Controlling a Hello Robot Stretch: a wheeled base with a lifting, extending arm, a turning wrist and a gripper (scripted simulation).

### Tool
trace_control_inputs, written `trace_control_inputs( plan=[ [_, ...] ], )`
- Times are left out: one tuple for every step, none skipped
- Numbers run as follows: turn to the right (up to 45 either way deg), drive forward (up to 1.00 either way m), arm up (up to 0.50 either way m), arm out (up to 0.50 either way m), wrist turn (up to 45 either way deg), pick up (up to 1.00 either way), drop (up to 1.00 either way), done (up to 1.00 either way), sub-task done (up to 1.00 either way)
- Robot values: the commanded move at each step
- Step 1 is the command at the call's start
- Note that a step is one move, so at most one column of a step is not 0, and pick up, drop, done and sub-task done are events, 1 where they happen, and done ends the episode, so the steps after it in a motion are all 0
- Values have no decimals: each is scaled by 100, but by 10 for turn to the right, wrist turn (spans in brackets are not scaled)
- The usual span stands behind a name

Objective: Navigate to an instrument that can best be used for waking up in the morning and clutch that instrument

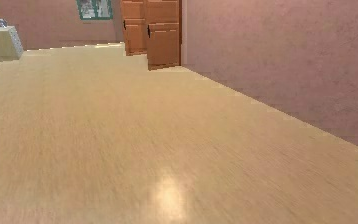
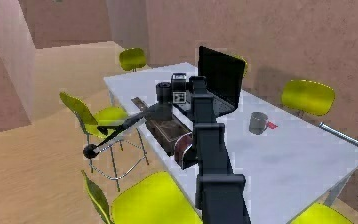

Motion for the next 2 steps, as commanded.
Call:
trace_control_inputs(
  plan=[
    [0, 0, 0, 0, 450, 0, 0, 0, 0],
    [0, 0, 0, 0, 450, 0, 0, 0, 0]
  ],
)
